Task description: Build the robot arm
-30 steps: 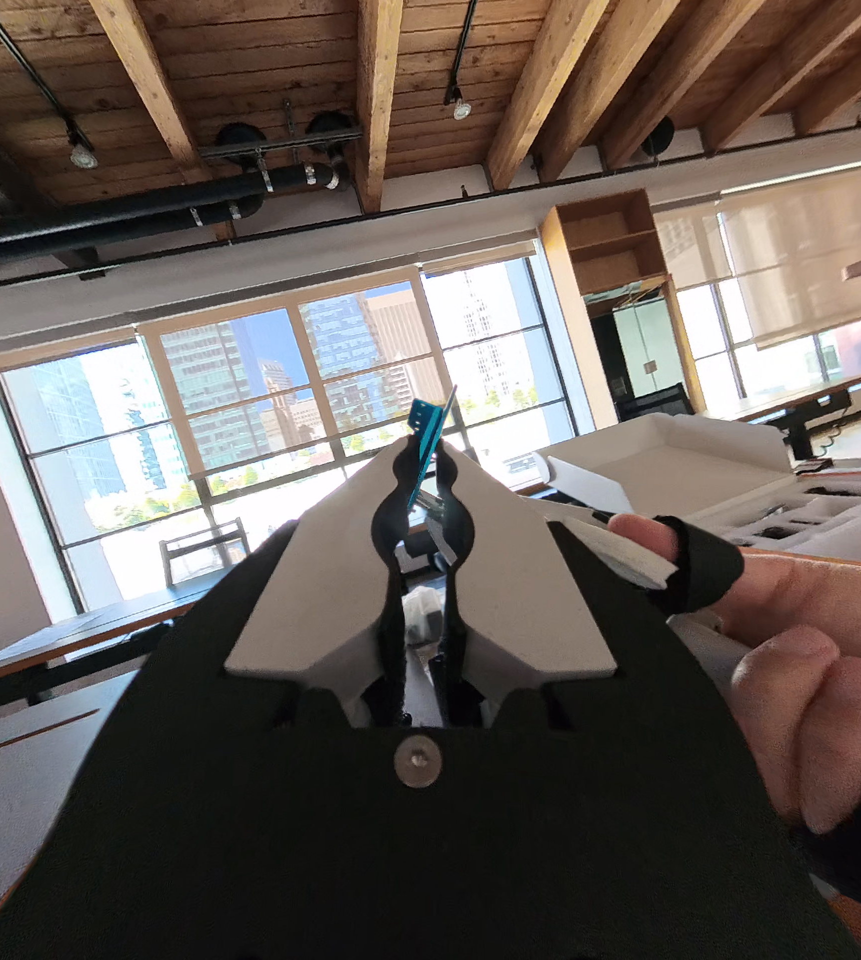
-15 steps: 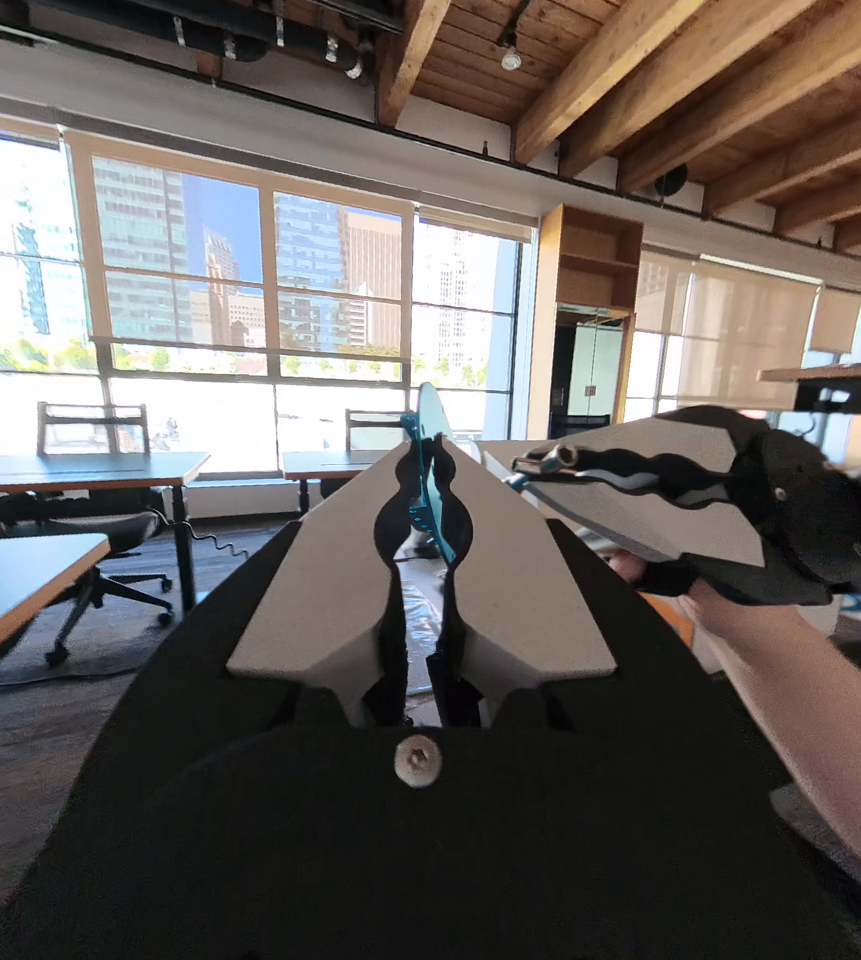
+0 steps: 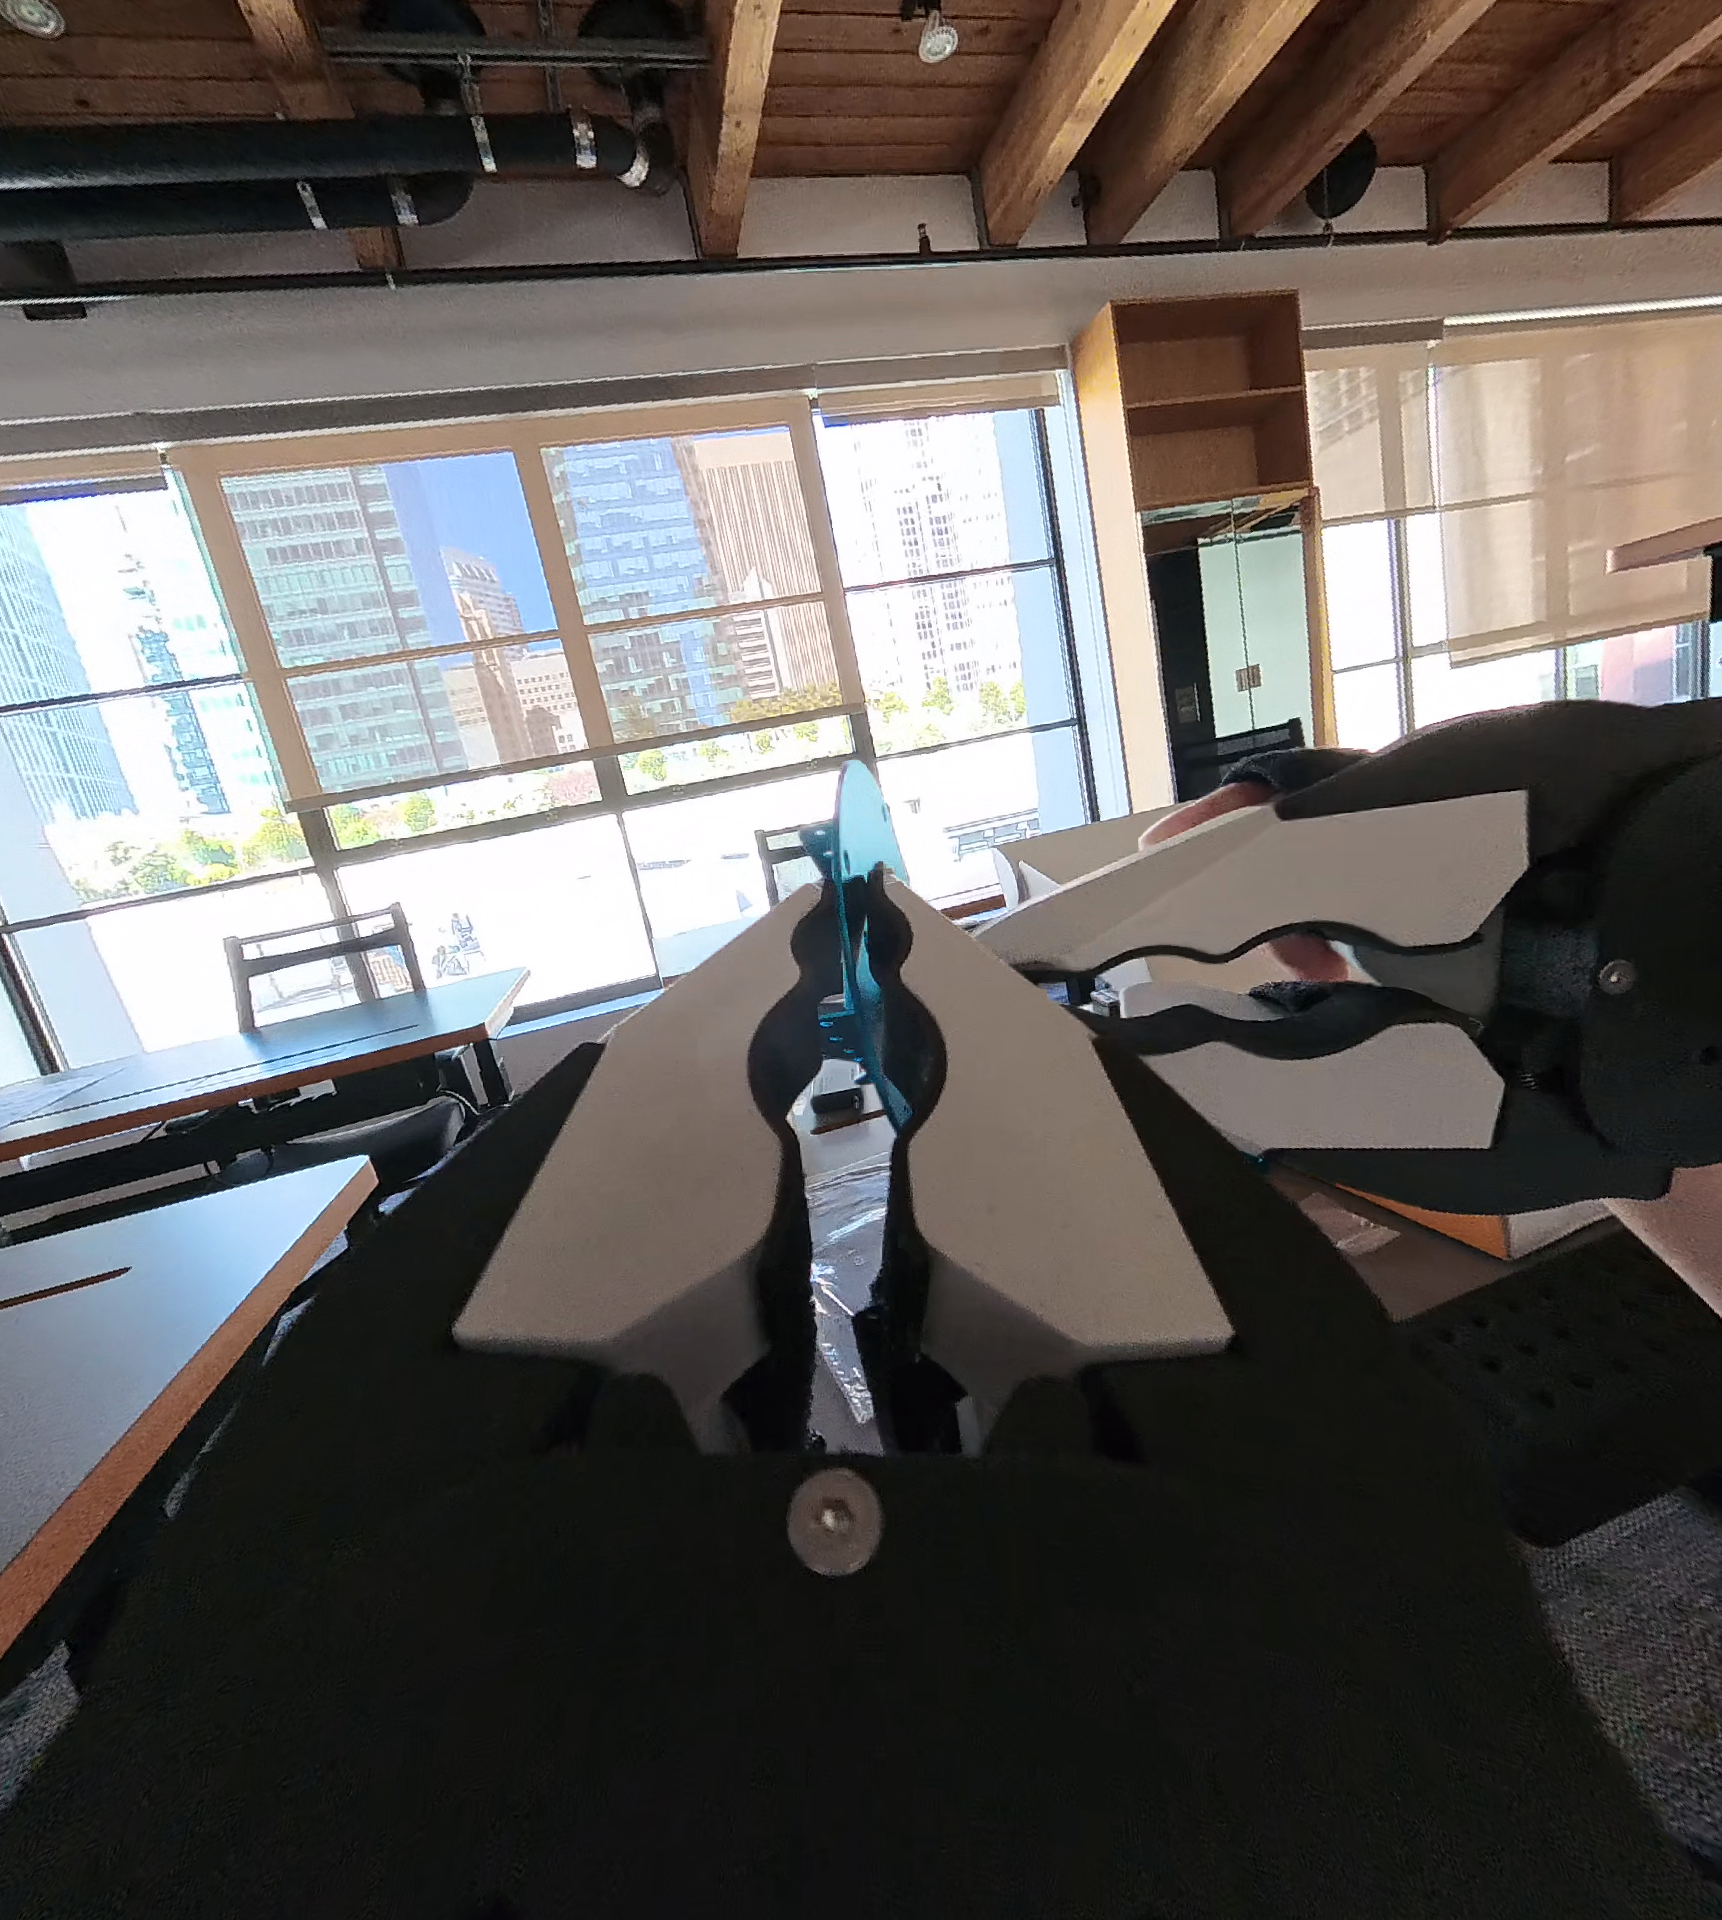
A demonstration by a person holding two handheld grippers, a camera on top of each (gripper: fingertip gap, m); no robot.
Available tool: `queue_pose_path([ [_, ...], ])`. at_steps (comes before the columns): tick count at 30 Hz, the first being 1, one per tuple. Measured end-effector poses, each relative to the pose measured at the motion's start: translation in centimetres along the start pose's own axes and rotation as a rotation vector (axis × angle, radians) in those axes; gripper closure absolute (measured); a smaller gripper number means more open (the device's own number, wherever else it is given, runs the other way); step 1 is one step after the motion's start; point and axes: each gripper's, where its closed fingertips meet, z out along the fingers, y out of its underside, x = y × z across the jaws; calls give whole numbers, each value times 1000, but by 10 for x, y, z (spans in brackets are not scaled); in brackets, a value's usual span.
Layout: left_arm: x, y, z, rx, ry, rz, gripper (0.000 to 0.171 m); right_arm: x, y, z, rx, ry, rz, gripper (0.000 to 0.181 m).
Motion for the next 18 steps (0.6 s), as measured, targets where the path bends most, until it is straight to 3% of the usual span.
queue_pose_path([
  [18, 0, 1, 2, -5, -2, -4, 169, 2, 4, 2, -75, -44, -75, 174],
])
